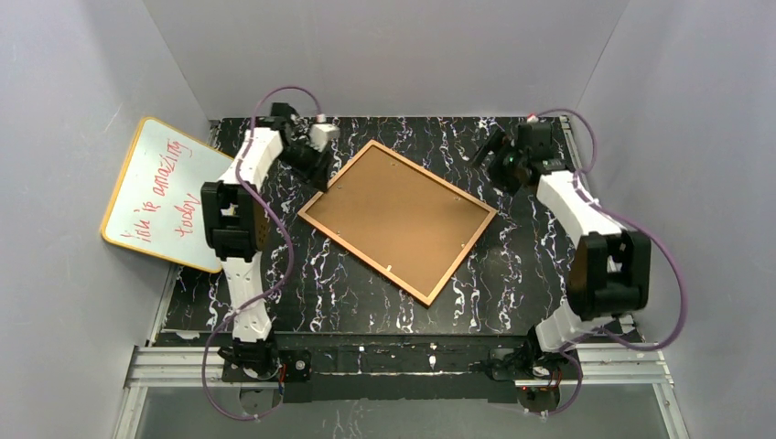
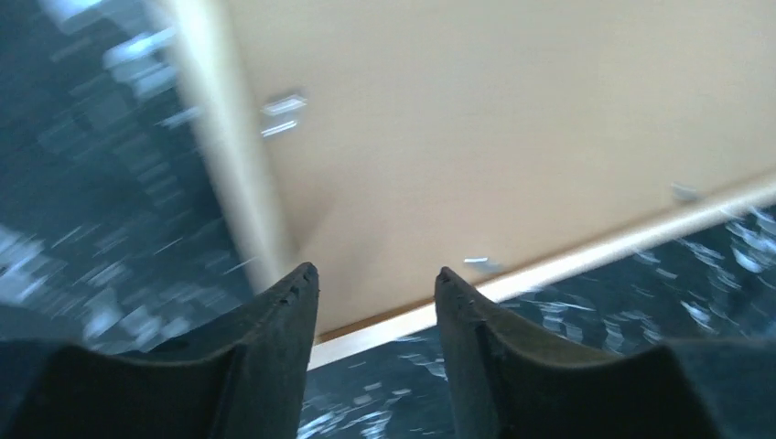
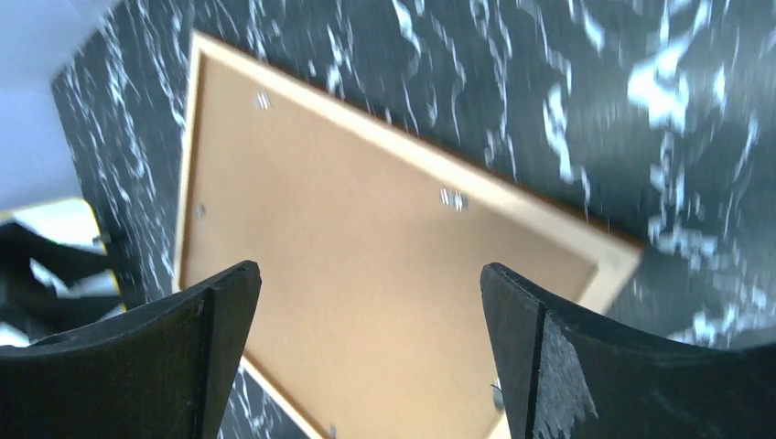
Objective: Put the photo into the frame
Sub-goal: Adjust the photo frame at the center of the board.
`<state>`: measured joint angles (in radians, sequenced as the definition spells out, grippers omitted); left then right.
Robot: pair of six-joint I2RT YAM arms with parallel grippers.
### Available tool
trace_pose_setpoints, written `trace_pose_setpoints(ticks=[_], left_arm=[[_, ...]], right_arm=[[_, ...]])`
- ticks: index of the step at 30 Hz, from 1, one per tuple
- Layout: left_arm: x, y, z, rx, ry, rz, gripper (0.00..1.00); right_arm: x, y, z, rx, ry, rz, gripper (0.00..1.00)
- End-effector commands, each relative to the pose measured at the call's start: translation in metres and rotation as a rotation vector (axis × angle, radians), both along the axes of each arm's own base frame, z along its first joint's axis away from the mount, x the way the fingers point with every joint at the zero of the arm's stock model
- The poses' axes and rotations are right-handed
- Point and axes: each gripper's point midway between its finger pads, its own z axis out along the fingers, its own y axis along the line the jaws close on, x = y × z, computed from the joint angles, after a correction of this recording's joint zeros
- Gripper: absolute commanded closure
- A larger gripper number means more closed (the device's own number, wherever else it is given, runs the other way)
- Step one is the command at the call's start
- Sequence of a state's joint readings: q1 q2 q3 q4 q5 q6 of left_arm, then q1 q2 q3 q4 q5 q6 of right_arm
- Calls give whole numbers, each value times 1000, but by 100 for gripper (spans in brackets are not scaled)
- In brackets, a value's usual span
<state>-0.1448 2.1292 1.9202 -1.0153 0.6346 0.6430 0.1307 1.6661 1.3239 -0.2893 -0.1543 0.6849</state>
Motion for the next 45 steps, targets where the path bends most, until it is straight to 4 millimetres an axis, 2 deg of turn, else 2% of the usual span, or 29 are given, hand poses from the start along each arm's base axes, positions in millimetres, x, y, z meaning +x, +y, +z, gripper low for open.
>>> trace_pose_setpoints(ticks=[1,3,5,11,15,22,27,31,34,37,41,45], left_arm=[[79,91,-23,250,-168,386,56],[96,108,-30,300,-238,454,61],[95,111,-43,314,-239,463,63],[71,94,-80,272,-133,404,62],[49,80,-92,217,-75,349,63],[0,59,-92,160,13,210,65],[-48,47,-91,133,83,73,65],[-90,35,-84,104,133,-66,60],[-112,23,-76,54,175,-134,58],[-132,13,-64,-20,229,-183,57],[-137,20,-58,-11,237,-200,58],[-115,28,-54,-40,259,-72,59]], right_arm=[[-72,6,-40,35,150,29,1],[-97,7,-46,61,172,32,1],[-115,7,-52,85,194,32,1],[-147,10,-72,116,274,49,1],[-149,14,-85,140,290,57,1],[-118,16,-107,131,296,57,1],[-84,9,-98,122,246,45,1],[-56,1,-93,84,217,35,1],[-38,-12,-94,60,220,1,1],[-23,-30,-84,25,208,-54,1],[-10,-42,-59,-25,157,-108,1],[-10,-50,-35,-51,112,-152,3]])
